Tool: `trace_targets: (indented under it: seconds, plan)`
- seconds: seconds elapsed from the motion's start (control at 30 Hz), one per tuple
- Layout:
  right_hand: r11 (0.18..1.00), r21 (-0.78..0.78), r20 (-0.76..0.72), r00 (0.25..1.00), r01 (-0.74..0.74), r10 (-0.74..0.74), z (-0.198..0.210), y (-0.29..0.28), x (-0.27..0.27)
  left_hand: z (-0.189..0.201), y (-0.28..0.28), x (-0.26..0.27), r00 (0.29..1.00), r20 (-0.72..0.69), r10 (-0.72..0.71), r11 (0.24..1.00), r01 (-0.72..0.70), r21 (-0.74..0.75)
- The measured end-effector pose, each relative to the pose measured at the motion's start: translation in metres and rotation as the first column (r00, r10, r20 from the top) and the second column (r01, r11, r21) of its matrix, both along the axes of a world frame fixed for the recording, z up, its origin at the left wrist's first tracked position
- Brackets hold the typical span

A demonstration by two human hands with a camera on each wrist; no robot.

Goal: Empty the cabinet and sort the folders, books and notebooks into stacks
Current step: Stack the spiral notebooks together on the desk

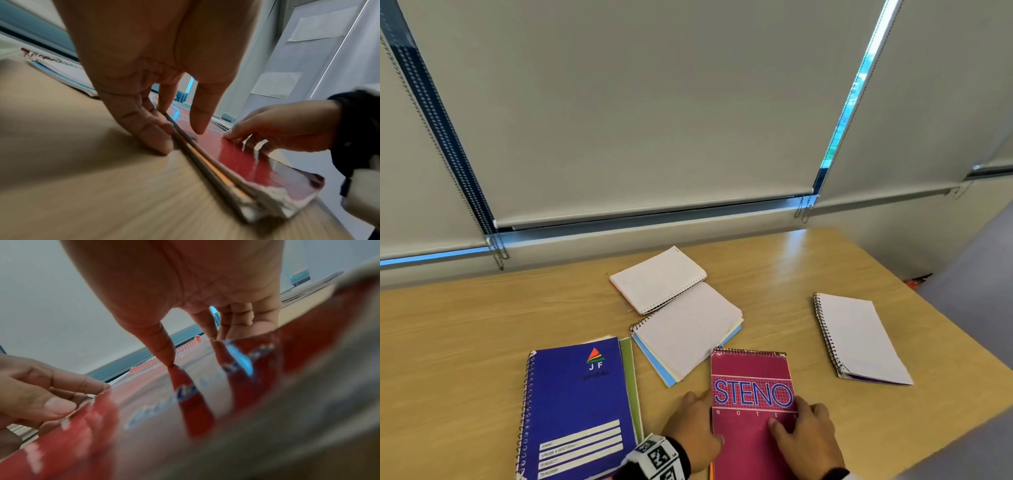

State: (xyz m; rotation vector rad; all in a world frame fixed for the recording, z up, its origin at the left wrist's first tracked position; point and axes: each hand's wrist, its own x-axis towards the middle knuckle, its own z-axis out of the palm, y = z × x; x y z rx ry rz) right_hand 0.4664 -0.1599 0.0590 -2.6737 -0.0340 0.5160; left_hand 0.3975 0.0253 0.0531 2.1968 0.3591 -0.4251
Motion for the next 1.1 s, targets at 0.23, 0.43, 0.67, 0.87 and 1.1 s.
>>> trace_targets:
  seconds: [0.23,0.43,0.67,0.87,1.1]
  plan:
    - [0.999,-0.026,-0.065,0.998,-0.029,0.027,0.005,-0.002,0.011,0.000,0.002,0.011,0.996,-0.060,-0.059,0.995,0.064,0.081]
    - [0.999,-0.039,0.094,0.995,-0.038,0.041,0.014,0.005,0.020,0.025,0.050,0.051,0.982,0.072,0.172,0.974,-0.181,0.139]
    - [0.962,0.135,0.152,0.964,-0.237,0.217,0.022,0.031,0.033,0.025,0.123,0.104,0.959,-0.068,0.276,0.806,-0.193,0.560]
    - [0.938,0.160,0.100,0.950,-0.308,0.296,0.011,0.051,0.039,0.009,0.141,0.118,0.914,-0.220,0.342,0.789,-0.152,0.595]
    - [0.907,0.145,0.143,0.915,-0.396,0.377,0.012,0.063,0.042,0.029,0.152,0.120,0.936,-0.139,0.324,0.898,-0.257,0.358]
